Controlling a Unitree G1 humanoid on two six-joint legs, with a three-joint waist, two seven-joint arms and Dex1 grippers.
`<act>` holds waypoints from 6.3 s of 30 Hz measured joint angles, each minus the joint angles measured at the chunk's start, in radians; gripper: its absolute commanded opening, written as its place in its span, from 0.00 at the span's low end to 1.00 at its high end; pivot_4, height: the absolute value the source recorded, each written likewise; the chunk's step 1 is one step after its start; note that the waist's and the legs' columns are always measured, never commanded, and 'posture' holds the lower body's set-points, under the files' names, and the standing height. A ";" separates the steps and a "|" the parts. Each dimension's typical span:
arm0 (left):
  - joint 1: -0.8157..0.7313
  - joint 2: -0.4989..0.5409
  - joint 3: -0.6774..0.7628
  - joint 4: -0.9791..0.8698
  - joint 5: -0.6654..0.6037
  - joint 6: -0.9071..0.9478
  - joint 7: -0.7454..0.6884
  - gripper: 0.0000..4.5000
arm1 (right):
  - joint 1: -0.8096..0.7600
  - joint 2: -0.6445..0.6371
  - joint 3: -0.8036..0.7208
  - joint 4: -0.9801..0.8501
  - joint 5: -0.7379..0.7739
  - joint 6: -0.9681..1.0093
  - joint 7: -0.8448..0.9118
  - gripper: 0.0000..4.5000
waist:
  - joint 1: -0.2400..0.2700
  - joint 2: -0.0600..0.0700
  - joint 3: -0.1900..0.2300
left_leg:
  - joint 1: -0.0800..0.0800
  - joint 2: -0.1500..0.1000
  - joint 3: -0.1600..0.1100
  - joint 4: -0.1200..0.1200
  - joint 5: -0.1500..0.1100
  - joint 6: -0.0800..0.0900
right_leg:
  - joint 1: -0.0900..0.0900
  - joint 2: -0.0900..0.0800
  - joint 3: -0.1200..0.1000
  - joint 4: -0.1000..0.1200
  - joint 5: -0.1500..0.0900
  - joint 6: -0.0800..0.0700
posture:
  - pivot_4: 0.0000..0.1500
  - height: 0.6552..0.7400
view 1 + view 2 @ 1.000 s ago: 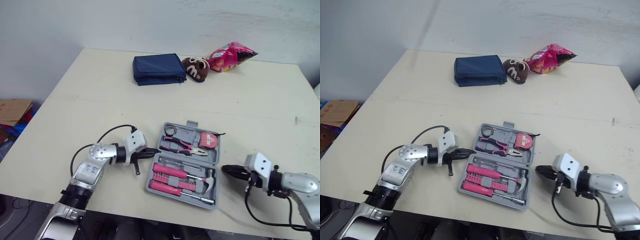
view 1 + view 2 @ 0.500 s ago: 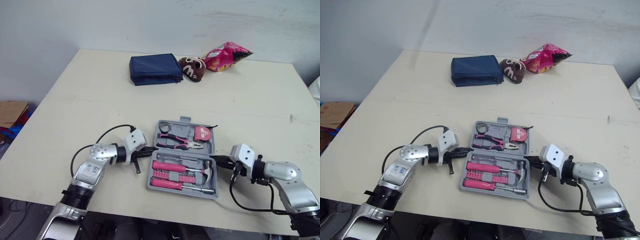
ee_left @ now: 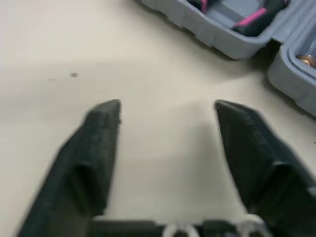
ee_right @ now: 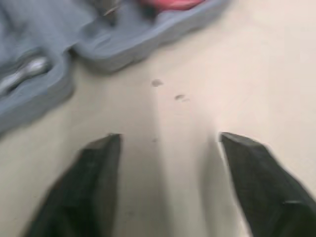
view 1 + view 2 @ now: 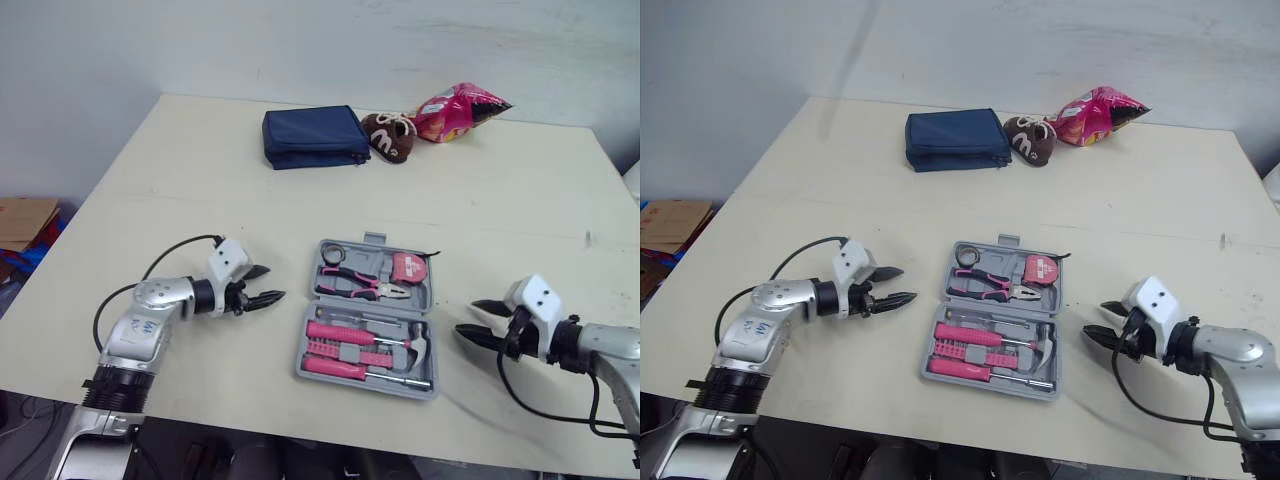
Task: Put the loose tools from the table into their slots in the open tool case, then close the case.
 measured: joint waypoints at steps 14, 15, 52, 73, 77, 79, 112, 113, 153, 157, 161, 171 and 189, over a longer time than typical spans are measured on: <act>-0.298 -0.144 -0.047 -0.123 -0.084 0.714 0.293 0.99 | -0.510 0.151 -0.011 -0.108 0.240 1.031 -0.396 0.99 | -0.001 -0.002 0.002 | -0.015 0.000 0.000 0.001 0.007 -0.007 | -0.018 0.002 0.001 0.005 0.000 0.000 | 1.00 1.00; -0.304 -0.143 -0.053 -0.122 -0.081 0.725 0.302 0.99 | -0.519 0.155 -0.001 -0.107 0.239 1.033 -0.418 0.99 | -0.001 -0.002 0.002 | -0.016 0.000 0.000 0.001 0.007 -0.007 | -0.018 0.002 0.001 0.005 -0.001 0.001 | 1.00 1.00; -0.244 -0.245 -0.101 -0.005 -0.002 0.225 0.372 0.01 | -0.295 0.371 0.002 -0.220 0.165 0.464 -0.594 0.00 | -0.001 -0.002 0.001 | -0.022 -0.005 0.008 0.001 0.017 -0.002 | -0.028 0.002 0.012 0.008 0.008 0.007 | 1.00 1.00; -0.067 -0.209 -0.164 0.341 0.299 -1.083 0.242 0.17 | 0.021 0.281 0.125 0.382 -0.441 -1.331 -0.465 0.19 | -0.005 -0.002 0.001 | -0.009 -0.005 0.013 0.000 0.016 -0.001 | -0.017 0.002 0.016 0.006 0.008 0.007 | 1.00 1.00; -0.060 -0.151 -0.150 0.335 0.290 -1.160 0.214 0.56 | 0.101 0.199 0.118 0.429 -0.504 -1.399 -0.455 0.64 | -0.005 -0.002 0.001 | -0.006 -0.004 0.012 -0.001 0.015 -0.002 | -0.013 0.002 0.015 0.005 0.007 0.006 | 1.00 1.00; -0.043 -0.107 -0.135 0.337 0.282 -1.163 0.206 0.67 | 0.163 0.187 0.103 0.424 -0.512 -1.411 -0.466 0.88 | -0.011 -0.002 0.001 | -0.004 -0.003 0.013 -0.002 0.015 -0.002 | -0.013 0.002 0.015 0.006 0.007 0.006 | 1.00 1.00; -0.456 -0.283 -0.238 0.839 0.281 -0.828 -0.167 0.00 | 0.416 0.003 0.171 -0.292 0.014 -0.337 -0.072 0.00 | 0.019 -0.011 0.002 | -0.007 -0.002 0.012 0.003 0.007 -0.001 | -0.013 0.003 0.012 0.004 0.005 0.005 | 1.00 1.00; -0.448 -0.279 -0.238 0.828 0.279 -0.827 -0.184 0.00 | 0.400 0.013 0.173 -0.278 0.005 -0.343 -0.072 0.00 | 0.018 -0.011 0.002 | -0.007 -0.002 0.012 0.003 0.007 -0.001 | -0.012 0.002 0.012 0.005 0.005 0.005 | 1.00 1.00; -0.402 -0.444 -0.436 0.437 0.251 -0.648 -0.242 0.00 | 0.364 0.150 0.030 -0.137 -0.086 -0.429 -0.089 0.00 | 0.014 -0.011 0.001 | -0.006 -0.004 0.008 0.005 0.008 0.002 | -0.009 0.002 0.013 0.004 0.007 0.008 | 1.00 1.00; -0.420 -0.462 -0.476 0.469 0.317 -0.663 -0.205 0.00 | 0.352 0.167 0.061 -0.157 -0.094 -0.413 -0.105 0.00 | 0.019 -0.010 0.000 | -0.006 -0.005 0.007 0.005 0.008 0.004 | -0.007 0.001 0.013 0.003 0.007 0.008 | 1.00 1.00; -0.420 -0.463 -0.479 0.480 0.338 -0.666 -0.185 0.00 | 0.329 0.171 0.093 -0.164 -0.115 -0.409 -0.112 0.00 | 0.019 -0.010 -0.004 | -0.005 -0.004 0.007 0.005 0.008 0.004 | -0.007 0.001 0.013 0.003 0.007 0.008 | 1.00 1.00; -0.416 -0.459 -0.474 0.481 0.340 -0.640 -0.177 0.00 | 0.229 0.187 0.159 -0.160 -0.149 -0.344 -0.133 0.00 | 0.009 -0.014 -0.009 | -0.004 -0.004 0.007 0.005 0.008 0.006 | -0.006 0.001 0.013 0.004 0.008 0.008 | 1.00 1.00; -0.401 -0.451 -0.474 0.462 0.343 -0.636 -0.179 0.00 | 0.227 0.137 0.120 -0.224 -0.118 -0.258 -0.096 0.00 | 0.002 -0.010 -0.015 | -0.004 -0.004 0.007 0.003 0.007 0.008 | -0.006 0.001 0.012 0.003 0.007 0.007 | 1.00 1.00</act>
